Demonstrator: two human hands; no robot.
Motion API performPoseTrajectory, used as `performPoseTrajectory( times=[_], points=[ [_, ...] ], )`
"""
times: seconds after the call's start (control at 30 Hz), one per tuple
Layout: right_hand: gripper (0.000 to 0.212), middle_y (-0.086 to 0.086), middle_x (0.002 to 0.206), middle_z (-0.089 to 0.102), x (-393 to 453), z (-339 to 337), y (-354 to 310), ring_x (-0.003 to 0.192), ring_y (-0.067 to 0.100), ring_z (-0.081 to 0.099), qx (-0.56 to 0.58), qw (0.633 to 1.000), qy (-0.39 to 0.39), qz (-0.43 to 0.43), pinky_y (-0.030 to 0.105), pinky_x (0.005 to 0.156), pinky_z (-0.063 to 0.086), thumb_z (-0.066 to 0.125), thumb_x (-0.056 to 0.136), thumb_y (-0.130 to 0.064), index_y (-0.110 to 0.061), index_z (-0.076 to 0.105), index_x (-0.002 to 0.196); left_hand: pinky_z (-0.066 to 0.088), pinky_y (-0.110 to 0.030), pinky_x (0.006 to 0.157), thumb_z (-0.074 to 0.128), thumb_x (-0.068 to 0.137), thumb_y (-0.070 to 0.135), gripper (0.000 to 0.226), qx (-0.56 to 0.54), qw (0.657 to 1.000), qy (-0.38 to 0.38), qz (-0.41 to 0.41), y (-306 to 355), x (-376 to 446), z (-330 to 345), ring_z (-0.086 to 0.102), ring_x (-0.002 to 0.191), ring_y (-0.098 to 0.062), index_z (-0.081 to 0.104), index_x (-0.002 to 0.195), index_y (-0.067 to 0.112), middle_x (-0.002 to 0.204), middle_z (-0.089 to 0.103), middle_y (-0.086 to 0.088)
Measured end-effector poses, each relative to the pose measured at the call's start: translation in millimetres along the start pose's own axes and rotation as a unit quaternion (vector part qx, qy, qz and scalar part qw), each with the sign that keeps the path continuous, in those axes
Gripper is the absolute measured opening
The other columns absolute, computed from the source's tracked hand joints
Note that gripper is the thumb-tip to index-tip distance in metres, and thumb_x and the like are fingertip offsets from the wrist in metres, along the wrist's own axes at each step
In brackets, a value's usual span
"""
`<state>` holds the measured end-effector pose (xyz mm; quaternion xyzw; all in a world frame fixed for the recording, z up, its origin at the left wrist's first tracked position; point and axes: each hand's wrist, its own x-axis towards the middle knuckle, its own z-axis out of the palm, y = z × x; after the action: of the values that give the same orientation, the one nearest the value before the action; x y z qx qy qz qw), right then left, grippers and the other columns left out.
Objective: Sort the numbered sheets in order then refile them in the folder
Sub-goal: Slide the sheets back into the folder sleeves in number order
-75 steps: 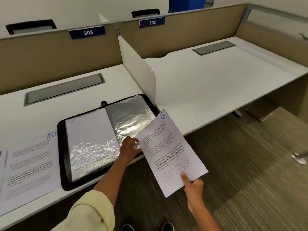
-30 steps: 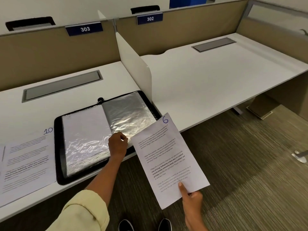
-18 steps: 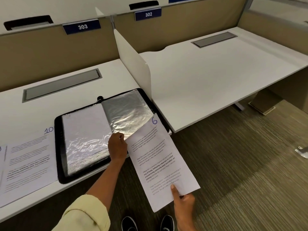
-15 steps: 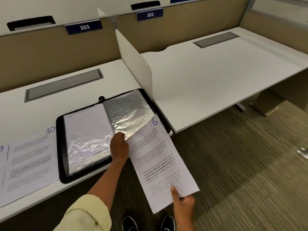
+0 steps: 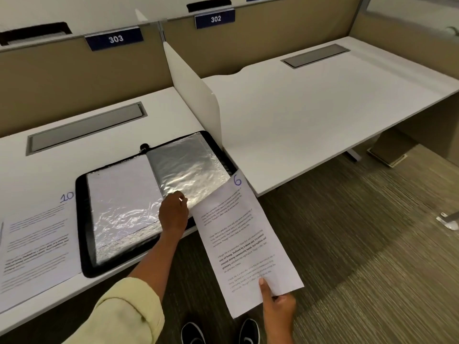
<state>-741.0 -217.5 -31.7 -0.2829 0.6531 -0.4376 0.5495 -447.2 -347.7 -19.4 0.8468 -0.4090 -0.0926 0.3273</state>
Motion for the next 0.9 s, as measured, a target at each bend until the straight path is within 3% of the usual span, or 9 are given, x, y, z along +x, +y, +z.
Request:
performPoseTrajectory(
  times=[0.07,0.2,0.3,0.4,0.6,0.73,0.8,0.83,0.9],
  points=[
    [0.022,-0.007,0.088,0.071,5,-7,3,0.087,0.018,0.068,-0.004,1.0,0.013,-0.002,0.032,0.077,0.059,0.076,0.082,-0.004,-0.024,0.067,0.087,0.048,-0.04,0.074,0.056,0.094,0.015,0.009,0.027,0.999,0.007,0.027,7,8,0,0.06,0.088,-0.028,0.064,0.095,0.011,0.094,0.065,-0.007],
    [0.019,-0.013,0.083,0.071,9,-19,4,0.086,0.012,0.067,0.005,1.0,0.021,-0.009,0.013,0.061,0.056,0.074,0.083,0.0,-0.007,0.069,0.1,0.047,-0.04,0.075,0.057,0.095,0.017,0.012,0.026,0.998,0.029,0.058,23,21,0,0.06,0.089,-0.03,0.065,0.097,0.008,0.096,0.065,-0.01],
    [0.025,-0.007,0.087,0.071,10,-23,6,0.079,0.007,0.069,0.018,1.0,0.021,-0.013,0.01,0.059,0.053,0.073,0.083,0.002,-0.003,0.067,0.107,0.047,-0.037,0.073,0.058,0.096,0.025,0.019,0.006,0.995,0.038,0.087,35,26,1,0.061,0.084,-0.027,0.067,0.094,0.008,0.089,0.066,-0.009],
    [0.025,-0.014,0.077,0.074,14,-25,9,0.075,-0.004,0.07,0.012,1.0,0.018,-0.012,0.01,0.06,0.053,0.074,0.082,0.002,-0.004,0.067,0.105,0.04,-0.031,0.067,0.062,0.095,0.034,0.029,-0.012,0.995,0.025,0.094,51,28,6,0.057,0.075,-0.02,0.068,0.084,0.008,0.081,0.063,-0.005],
    [0.036,-0.004,0.091,0.07,14,-28,8,0.076,-0.008,0.069,0.035,0.999,0.021,-0.006,0.009,0.061,0.053,0.076,0.081,-0.002,0.007,0.066,0.115,0.039,-0.03,0.07,0.067,0.086,0.009,0.009,0.002,0.992,-0.068,0.108,39,18,20,0.057,0.085,-0.023,0.066,0.095,0.01,0.092,0.06,-0.006],
    [0.051,-0.013,0.08,0.075,8,-25,10,0.082,0.005,0.072,0.041,0.999,0.034,-0.011,0.018,0.067,0.058,0.087,0.057,-0.05,-0.019,0.071,0.095,0.04,-0.032,0.074,0.065,0.08,-0.002,0.023,0.007,0.991,-0.098,0.092,11,5,21,0.055,0.09,-0.025,0.064,0.1,0.01,0.094,0.057,-0.006],
    [0.026,-0.01,0.081,0.074,6,-24,13,0.092,0.019,0.071,0.029,0.999,0.034,-0.015,0.029,0.076,0.06,0.085,0.069,-0.029,-0.026,0.068,0.088,0.039,-0.031,0.075,0.065,0.081,-0.002,0.021,0.008,0.992,-0.093,0.081,2,-1,19,0.055,0.088,-0.026,0.065,0.098,0.009,0.092,0.057,-0.007],
    [0.022,-0.011,0.083,0.073,5,-23,15,0.095,0.024,0.07,0.033,0.999,0.036,-0.019,0.027,0.075,0.06,0.083,0.073,-0.019,-0.026,0.067,0.087,0.038,-0.031,0.074,0.065,0.082,-0.001,0.018,0.008,0.993,-0.09,0.077,-1,-4,17,0.055,0.086,-0.025,0.065,0.097,0.008,0.091,0.058,-0.008],
    [0.036,-0.011,0.078,0.074,-2,-19,12,0.091,0.017,0.072,0.046,0.998,0.029,-0.017,0.015,0.065,0.057,0.089,0.063,-0.041,-0.024,0.068,0.087,0.038,-0.03,0.074,0.064,0.084,0.001,0.015,0.009,0.994,-0.089,0.064,-6,-7,13,0.055,0.083,-0.022,0.067,0.097,0.007,0.092,0.06,-0.008]
  ],
)
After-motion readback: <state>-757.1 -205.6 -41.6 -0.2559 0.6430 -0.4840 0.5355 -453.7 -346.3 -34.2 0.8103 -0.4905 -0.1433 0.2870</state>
